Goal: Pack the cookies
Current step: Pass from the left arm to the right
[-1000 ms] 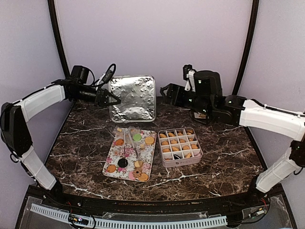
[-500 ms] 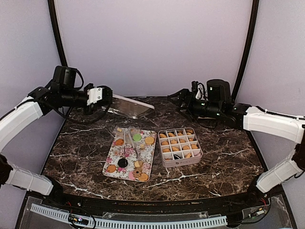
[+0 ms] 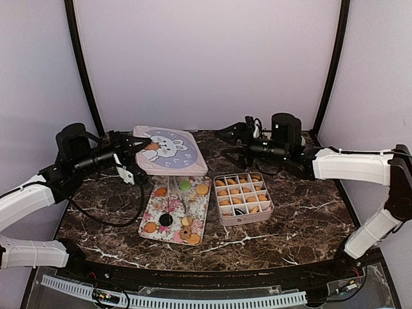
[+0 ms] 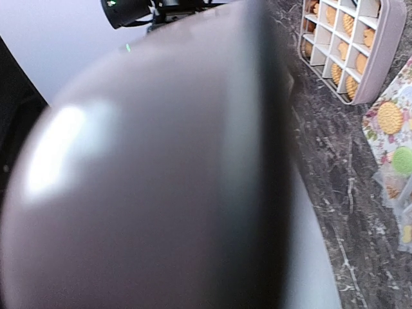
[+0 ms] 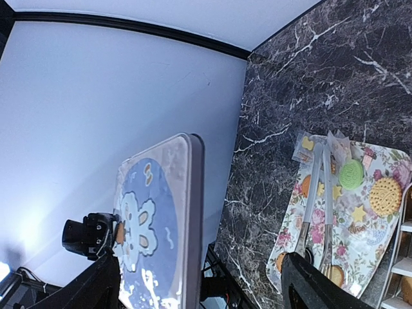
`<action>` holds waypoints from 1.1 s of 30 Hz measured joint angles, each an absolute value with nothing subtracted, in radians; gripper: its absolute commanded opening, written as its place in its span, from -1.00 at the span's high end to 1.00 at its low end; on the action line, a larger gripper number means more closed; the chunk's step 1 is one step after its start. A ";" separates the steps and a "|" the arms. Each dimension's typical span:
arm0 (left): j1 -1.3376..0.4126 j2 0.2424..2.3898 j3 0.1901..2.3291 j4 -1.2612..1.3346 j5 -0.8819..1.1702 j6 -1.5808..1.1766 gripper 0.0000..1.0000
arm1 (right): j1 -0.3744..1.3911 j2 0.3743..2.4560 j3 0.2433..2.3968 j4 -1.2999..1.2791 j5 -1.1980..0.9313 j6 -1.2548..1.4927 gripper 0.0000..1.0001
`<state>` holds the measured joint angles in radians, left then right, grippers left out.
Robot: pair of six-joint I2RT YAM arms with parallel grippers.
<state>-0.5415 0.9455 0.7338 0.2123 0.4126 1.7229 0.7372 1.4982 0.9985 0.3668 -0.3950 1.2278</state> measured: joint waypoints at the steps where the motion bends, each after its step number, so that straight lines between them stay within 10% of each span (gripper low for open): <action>1: -0.543 0.946 0.727 0.255 0.423 1.744 1.00 | 0.740 1.516 1.004 0.377 -0.408 1.233 -0.74; 33: -0.575 0.989 0.670 0.560 0.466 1.872 1.00 | 0.774 1.644 0.942 0.931 -0.502 1.513 -0.51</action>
